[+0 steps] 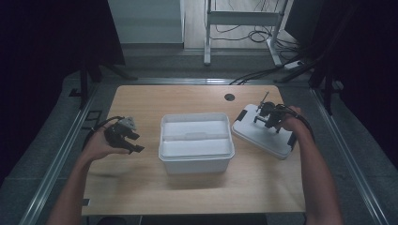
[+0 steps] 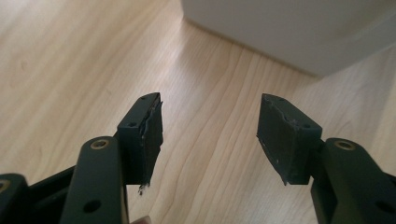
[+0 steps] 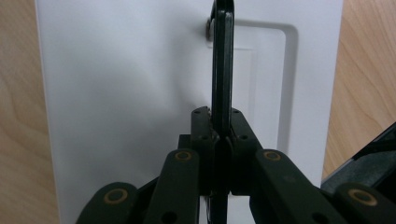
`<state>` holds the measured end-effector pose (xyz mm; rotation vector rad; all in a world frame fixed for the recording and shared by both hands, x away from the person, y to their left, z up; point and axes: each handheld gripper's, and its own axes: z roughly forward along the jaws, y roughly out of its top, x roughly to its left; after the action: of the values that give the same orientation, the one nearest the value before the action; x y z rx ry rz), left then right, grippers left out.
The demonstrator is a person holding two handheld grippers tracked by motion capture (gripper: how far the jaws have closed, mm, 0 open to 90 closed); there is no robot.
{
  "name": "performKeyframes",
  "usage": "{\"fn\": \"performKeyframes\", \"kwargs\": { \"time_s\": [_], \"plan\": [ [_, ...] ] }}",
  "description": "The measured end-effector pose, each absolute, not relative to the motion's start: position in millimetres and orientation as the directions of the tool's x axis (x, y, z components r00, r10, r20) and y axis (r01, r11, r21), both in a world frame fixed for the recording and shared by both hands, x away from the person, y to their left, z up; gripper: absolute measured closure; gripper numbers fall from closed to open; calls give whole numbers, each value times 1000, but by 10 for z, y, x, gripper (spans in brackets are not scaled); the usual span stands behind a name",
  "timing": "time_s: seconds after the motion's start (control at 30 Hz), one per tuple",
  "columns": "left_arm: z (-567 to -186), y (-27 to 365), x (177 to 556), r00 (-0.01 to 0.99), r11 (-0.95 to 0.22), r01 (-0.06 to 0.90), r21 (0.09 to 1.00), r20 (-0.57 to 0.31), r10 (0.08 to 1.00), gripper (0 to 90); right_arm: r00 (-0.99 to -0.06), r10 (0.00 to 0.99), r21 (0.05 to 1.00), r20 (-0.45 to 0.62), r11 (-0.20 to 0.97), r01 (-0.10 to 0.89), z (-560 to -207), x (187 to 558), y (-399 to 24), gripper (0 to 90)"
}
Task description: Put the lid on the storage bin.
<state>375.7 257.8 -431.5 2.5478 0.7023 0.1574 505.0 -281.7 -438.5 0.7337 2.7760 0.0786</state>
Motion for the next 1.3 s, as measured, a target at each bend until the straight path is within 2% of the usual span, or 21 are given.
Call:
{"fn": "performKeyframes", "kwargs": {
  "time_s": [0.2,0.4,0.57,0.7,0.93,1.3],
  "plan": [
    [-4471,2583,3727,853,-755,468,459,-13,521,407,-834,455,141,-313,890,433,-4058,4965,-2788,836],
    [-4558,2564,3662,856,-766,466,442,-6,518,404,-822,425,217,-380,904,367,-3397,4742,-2765,836],
    [-4632,2545,3615,853,-761,474,443,-17,521,395,-832,377,290,-407,917,274,-2871,4503,-2646,836],
    [-4681,2529,3592,848,-753,481,450,-20,530,392,-860,303,323,-411,930,174,-2642,4327,-2417,836],
    [-4714,2506,3542,847,-756,478,446,-5,532,390,-907,153,360,-393,933,1,-2602,4032,-1789,835],
    [-4766,2544,3492,840,-747,488,452,-13,542,385,-936,36,331,-350,939,-88,-2920,3936,-1046,835]
  ]
}}
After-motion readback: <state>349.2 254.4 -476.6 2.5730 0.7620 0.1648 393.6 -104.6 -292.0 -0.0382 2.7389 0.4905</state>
